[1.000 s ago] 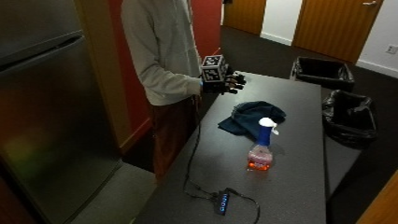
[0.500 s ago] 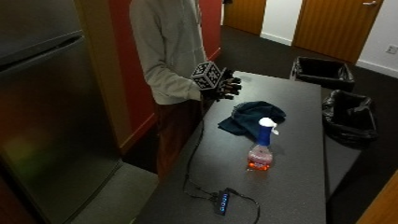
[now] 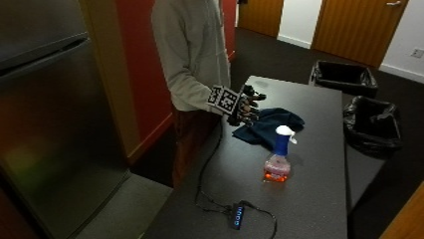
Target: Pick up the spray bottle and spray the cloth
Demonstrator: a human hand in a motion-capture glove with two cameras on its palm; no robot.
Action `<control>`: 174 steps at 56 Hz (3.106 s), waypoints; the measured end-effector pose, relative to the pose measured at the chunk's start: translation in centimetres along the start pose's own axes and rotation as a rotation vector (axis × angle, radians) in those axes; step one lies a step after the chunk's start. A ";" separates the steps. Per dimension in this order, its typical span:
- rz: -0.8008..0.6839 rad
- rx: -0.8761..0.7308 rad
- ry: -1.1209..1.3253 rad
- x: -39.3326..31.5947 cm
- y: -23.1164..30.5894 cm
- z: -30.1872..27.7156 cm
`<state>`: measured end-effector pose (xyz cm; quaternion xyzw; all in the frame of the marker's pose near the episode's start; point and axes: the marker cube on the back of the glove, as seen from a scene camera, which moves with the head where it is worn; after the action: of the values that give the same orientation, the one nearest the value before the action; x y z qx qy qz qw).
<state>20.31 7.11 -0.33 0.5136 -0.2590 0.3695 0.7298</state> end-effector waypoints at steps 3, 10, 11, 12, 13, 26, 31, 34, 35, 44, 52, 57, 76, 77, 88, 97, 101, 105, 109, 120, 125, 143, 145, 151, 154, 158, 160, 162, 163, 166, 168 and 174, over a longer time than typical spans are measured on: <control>0.054 -0.004 -0.027 0.5 -0.3 0.8; 0.163 0.022 -0.101 1.3 -1.1 2.3; 0.176 0.026 -0.114 1.4 -1.2 2.6; 0.188 0.030 -0.127 1.5 -1.2 2.8; 0.201 0.034 -0.138 1.7 -1.3 3.1; 0.306 0.081 -0.226 3.7 -3.5 6.4; 0.332 0.096 -0.242 4.6 -4.3 7.7; 0.339 0.093 -0.251 5.1 -5.0 8.4; 0.343 0.090 -0.255 5.3 -5.2 8.6; 0.371 0.067 -0.287 6.1 -6.8 10.3; 0.389 0.101 -0.328 6.4 -8.4 11.4; 0.411 0.138 -0.354 6.4 -9.4 11.6; 0.408 0.138 -0.279 7.0 -12.8 13.3; 0.405 0.133 -0.273 7.0 -13.0 13.4; 0.317 -0.026 -0.203 6.0 -14.8 14.9; 0.148 -0.262 -0.085 2.9 -14.5 16.2; 0.059 -0.406 -0.001 1.1 -13.8 16.8; -0.012 -0.523 0.063 -1.3 -14.2 16.9; -0.035 -0.676 0.019 -4.8 -14.0 15.9; -0.289 -0.828 0.356 -8.5 -11.6 16.4; -0.424 -0.889 0.513 -10.5 -10.6 15.4; -0.571 -0.944 1.029 -11.6 -5.3 18.1; -0.581 -0.959 1.051 -11.2 -4.7 18.4; -0.687 -1.098 0.950 -10.7 -2.7 18.4; -0.685 -1.107 0.934 -10.6 -1.8 18.6; -0.698 -1.119 0.936 -10.3 -1.4 18.3; -0.712 -1.127 0.927 -10.1 -1.6 17.8; -0.717 -1.130 0.911 -10.2 -1.5 17.8; -0.712 -1.127 0.908 -10.3 -1.3 17.9; -0.695 -1.112 0.903 -10.5 -1.3 17.9; -0.696 -1.105 0.890 -10.7 -1.6 17.6; -0.681 -1.069 0.773 -12.4 -1.9 17.2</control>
<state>14.50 -12.86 -5.01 -0.0263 0.0454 0.1007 0.9935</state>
